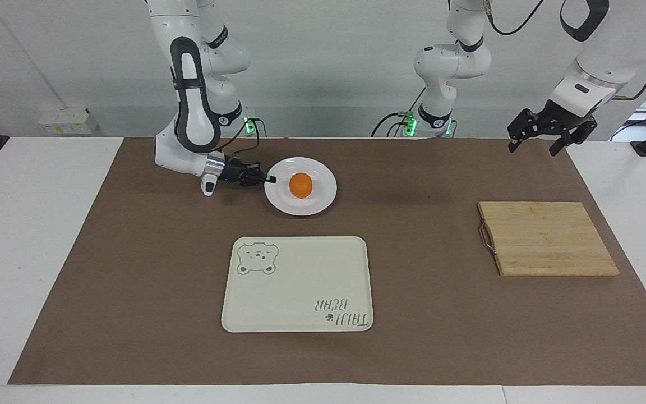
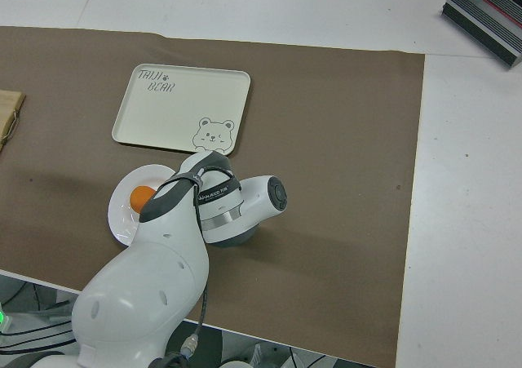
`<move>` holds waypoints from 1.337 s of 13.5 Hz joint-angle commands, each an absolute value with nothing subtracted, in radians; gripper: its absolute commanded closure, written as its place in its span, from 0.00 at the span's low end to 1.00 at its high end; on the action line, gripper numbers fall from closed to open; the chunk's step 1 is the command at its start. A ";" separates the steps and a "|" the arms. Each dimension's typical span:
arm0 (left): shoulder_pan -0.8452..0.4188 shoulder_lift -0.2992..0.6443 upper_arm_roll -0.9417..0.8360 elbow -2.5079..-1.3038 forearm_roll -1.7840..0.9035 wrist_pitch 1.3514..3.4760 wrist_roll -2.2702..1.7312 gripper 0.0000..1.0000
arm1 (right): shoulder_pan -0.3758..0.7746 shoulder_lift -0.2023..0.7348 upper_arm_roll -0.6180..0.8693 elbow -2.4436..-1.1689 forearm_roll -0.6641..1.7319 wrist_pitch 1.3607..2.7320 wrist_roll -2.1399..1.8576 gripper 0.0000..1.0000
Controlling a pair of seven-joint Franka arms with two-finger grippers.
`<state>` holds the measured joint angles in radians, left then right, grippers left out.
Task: Place orange and plate with both arms
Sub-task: 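Slide the white plate with the right gripper onto the bear tray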
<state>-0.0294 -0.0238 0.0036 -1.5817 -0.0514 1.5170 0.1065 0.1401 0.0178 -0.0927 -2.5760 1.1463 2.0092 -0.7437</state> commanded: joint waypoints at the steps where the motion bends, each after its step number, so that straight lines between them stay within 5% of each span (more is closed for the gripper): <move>1: -0.020 -0.021 -0.002 -1.565 -0.032 1.506 0.118 0.00 | 0.134 0.012 -0.092 -2.579 1.201 1.996 -0.798 1.00; 7: -0.020 -0.021 -0.002 -1.565 -0.032 1.508 0.118 0.00 | 0.132 0.046 -0.092 -2.494 1.307 1.925 -0.808 1.00; 18: -0.020 -0.021 -0.002 -1.565 -0.032 1.508 0.118 0.00 | 0.129 0.256 -0.092 -2.105 1.322 1.924 -0.552 1.00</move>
